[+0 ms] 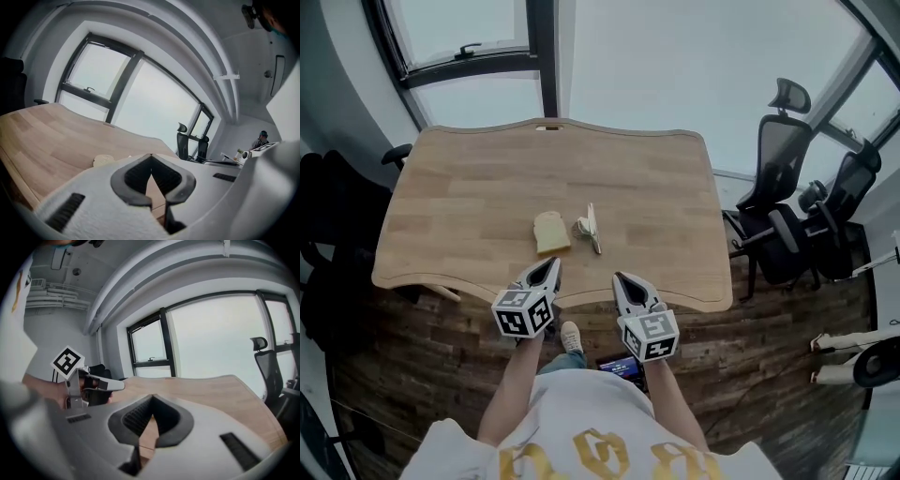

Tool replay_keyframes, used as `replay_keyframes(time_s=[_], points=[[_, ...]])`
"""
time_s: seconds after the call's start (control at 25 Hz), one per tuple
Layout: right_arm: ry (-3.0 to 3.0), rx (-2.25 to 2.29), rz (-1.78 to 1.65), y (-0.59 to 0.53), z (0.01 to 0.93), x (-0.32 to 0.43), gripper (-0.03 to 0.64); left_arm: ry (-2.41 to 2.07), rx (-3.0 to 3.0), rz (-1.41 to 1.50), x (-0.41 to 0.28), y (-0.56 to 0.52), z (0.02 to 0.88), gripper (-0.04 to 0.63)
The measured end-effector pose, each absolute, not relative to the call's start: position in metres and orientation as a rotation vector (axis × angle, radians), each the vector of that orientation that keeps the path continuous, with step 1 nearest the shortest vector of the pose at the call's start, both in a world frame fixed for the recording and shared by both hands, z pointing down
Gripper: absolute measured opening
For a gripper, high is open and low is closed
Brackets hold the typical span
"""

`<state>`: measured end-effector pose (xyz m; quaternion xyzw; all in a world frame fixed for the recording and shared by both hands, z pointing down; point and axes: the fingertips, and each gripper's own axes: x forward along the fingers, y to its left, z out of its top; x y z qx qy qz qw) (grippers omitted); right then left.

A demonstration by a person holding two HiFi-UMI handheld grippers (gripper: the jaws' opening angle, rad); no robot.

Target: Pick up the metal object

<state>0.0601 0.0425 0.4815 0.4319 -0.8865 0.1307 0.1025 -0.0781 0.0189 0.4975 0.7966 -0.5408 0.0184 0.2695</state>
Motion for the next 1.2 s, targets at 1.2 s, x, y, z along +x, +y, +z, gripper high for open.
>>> replay_keyframes(time_s=[1.2], points=[[-2.457,1.44,0.533,-0.068,0.519,0.044,0.011,-1.222,2.106,0.12,-0.095,-0.101,0.543,0.02]])
